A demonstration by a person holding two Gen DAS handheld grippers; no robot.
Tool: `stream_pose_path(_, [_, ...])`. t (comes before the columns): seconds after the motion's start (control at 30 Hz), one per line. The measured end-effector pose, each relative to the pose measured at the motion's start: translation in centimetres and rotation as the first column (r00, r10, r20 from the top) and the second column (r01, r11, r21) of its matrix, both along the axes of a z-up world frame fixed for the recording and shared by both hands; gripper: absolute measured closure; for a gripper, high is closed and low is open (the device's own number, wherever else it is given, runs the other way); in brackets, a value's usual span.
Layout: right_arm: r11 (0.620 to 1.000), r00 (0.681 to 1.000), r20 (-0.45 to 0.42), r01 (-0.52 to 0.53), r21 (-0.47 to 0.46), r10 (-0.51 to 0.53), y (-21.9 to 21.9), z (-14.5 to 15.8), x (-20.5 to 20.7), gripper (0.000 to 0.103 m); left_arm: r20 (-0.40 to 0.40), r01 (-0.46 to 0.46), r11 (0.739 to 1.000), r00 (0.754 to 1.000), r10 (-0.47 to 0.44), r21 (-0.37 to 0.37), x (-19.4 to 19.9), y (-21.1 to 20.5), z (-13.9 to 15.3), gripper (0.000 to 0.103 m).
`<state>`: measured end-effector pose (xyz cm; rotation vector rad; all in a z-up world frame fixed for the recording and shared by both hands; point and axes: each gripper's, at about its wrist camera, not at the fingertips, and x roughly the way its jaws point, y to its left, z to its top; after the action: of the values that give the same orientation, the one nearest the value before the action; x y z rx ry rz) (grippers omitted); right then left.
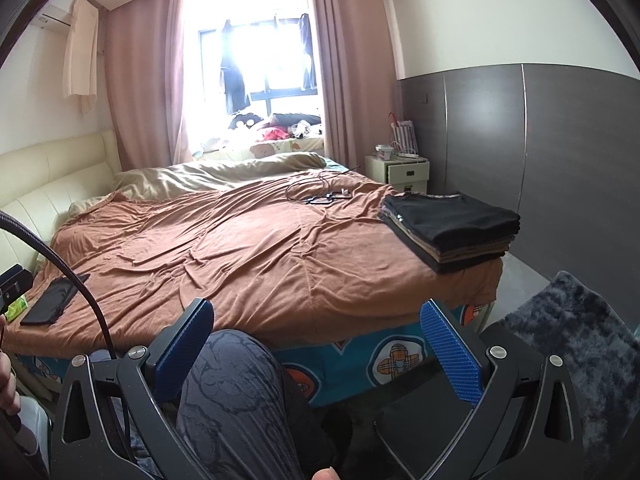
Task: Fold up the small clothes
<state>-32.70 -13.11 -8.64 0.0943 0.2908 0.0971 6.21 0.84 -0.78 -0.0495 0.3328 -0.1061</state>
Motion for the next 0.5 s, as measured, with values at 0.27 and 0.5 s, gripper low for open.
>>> stream_pose_path(0.27, [1.0, 1.0, 0.01, 0.012, -0.024, -0.012, -0.24, 0.26, -0.24, 0.0, 0.006, -0.008, 1.0, 1.0, 0.008, -0.017, -0.46, 0.28, 0.24, 0.0])
stream_pose_path(0.5, [1.0, 1.0, -0.007, 0.011, -0.022, -0.011, -0.44, -0.16, 0.22, 0.0, 0.009, -0.004, 1.0, 1.0, 0.004, -0.016, -0.83, 0.13, 0.26, 0.0])
